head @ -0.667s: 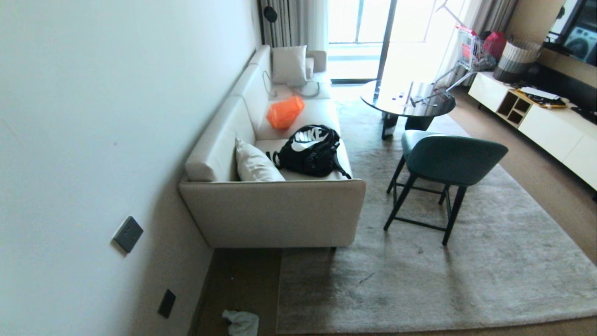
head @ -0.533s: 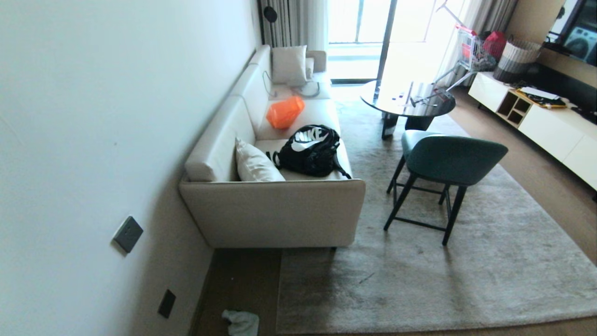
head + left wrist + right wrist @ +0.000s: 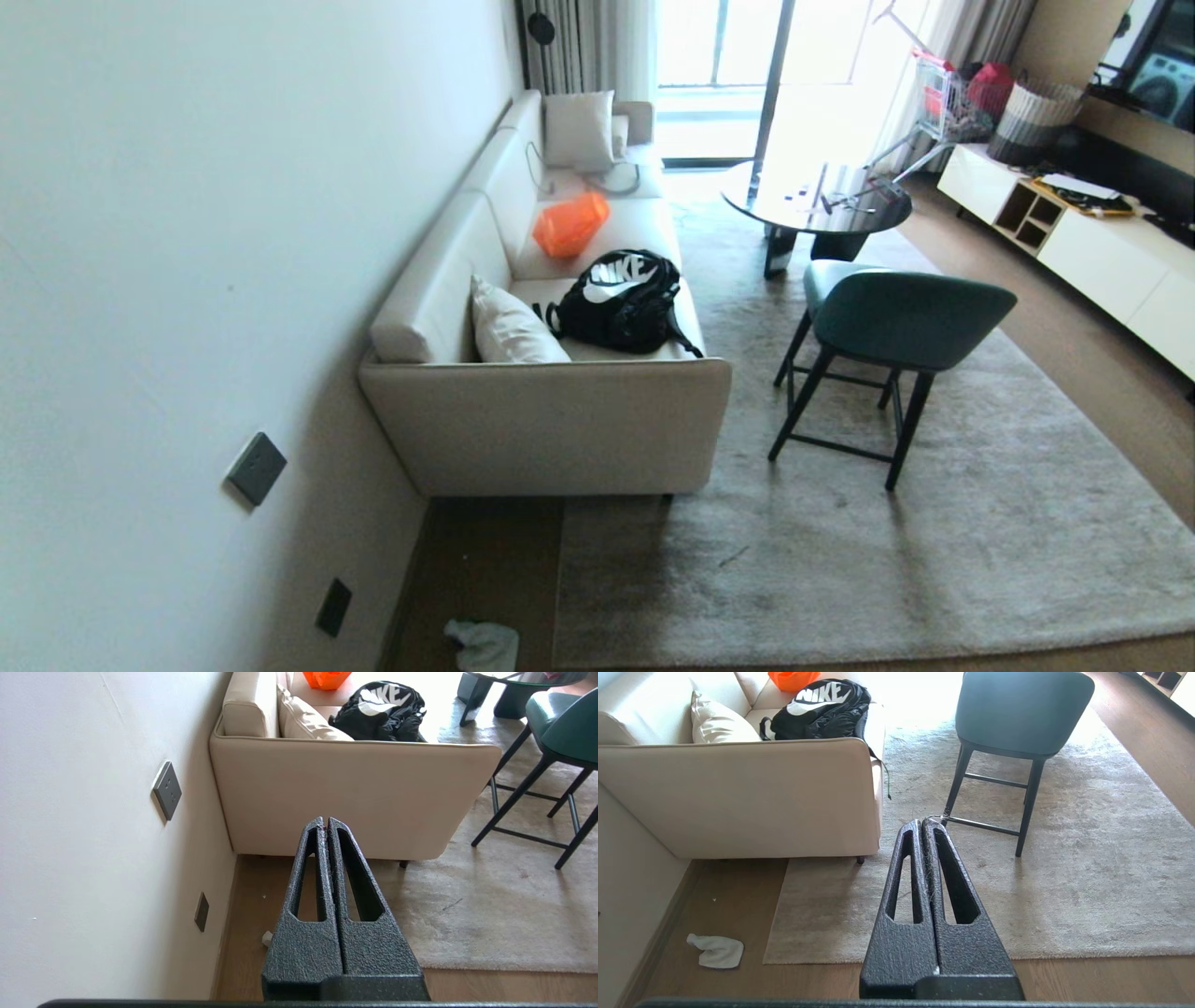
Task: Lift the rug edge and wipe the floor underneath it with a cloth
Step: Pick up the rag
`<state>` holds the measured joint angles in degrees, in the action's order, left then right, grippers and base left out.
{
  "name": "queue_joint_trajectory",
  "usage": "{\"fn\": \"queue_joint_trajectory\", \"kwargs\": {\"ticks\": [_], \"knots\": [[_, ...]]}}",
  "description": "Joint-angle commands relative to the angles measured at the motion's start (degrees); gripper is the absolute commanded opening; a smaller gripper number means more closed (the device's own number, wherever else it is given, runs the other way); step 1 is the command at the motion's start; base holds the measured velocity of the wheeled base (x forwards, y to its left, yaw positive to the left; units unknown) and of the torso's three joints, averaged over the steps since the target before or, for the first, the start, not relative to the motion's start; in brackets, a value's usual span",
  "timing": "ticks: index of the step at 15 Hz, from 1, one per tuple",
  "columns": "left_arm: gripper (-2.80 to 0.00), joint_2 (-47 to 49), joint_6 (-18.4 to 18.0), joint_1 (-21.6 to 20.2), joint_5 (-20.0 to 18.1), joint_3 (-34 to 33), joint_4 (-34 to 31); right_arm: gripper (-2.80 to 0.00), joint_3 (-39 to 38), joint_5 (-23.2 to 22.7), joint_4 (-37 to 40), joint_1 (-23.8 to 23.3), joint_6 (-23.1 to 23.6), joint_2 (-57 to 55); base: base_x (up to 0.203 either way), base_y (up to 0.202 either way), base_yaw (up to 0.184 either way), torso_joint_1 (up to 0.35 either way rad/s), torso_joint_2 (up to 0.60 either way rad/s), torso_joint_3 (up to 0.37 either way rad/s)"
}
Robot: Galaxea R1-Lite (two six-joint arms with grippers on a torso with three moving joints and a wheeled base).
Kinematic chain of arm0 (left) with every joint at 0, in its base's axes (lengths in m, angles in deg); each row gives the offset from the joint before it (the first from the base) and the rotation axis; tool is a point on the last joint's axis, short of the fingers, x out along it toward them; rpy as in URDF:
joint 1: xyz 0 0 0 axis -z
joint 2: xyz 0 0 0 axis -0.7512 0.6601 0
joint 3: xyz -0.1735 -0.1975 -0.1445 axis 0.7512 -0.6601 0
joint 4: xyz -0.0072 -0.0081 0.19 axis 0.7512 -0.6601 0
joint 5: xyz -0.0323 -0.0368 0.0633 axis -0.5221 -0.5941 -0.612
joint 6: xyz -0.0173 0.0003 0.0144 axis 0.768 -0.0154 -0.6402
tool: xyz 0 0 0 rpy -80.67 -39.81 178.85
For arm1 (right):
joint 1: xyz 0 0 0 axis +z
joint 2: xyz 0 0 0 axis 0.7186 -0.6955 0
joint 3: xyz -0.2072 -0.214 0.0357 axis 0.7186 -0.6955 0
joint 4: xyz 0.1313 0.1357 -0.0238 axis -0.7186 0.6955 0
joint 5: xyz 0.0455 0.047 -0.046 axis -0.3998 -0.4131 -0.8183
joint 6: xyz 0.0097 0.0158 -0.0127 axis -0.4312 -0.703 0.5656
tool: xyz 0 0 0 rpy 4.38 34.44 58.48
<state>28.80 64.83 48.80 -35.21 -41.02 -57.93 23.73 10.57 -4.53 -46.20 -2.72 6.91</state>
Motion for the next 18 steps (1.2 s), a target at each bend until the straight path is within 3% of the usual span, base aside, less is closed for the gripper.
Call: {"fn": "queue_joint_trajectory", "kwargs": {"ticks": [1,18], "knots": [[-2.80,0.00,0.03,0.07,0.05,-0.07,0.01,-2.80,0.00,0.01,0.00,0.00,0.01,-0.07,0.000,0.000,0.000,0.000,0.00,0.000],[-2.80,0.00,0.03,-0.02,0.05,0.01,0.01,-2.80,0.00,0.01,0.00,0.00,0.01,-0.07,0.000,0.000,0.000,0.000,0.00,0.000]]}}
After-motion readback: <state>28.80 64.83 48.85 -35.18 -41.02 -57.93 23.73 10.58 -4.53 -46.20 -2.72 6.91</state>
